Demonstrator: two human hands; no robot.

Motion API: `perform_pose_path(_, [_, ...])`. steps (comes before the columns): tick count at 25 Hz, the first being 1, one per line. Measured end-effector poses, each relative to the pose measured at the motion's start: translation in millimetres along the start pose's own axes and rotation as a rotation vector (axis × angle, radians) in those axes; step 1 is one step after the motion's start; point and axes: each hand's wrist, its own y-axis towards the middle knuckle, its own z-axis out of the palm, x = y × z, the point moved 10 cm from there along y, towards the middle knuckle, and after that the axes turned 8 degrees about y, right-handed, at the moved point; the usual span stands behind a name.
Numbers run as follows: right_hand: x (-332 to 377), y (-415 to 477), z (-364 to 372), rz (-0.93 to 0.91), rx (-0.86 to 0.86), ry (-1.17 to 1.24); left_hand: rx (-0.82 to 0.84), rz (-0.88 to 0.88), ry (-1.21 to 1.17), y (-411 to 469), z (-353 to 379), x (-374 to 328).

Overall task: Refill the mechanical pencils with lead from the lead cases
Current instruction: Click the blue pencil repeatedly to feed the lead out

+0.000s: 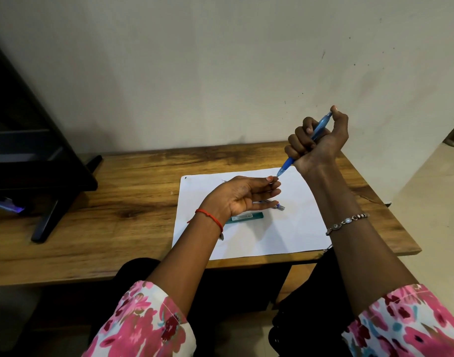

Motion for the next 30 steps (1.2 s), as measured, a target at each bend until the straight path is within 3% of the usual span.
perform_pose_path(30, [-3.2, -5.6, 11.5, 0.004, 0.014, -0.212, -0.013, -0.031, 0.037, 6.6, 1.2, 8.6])
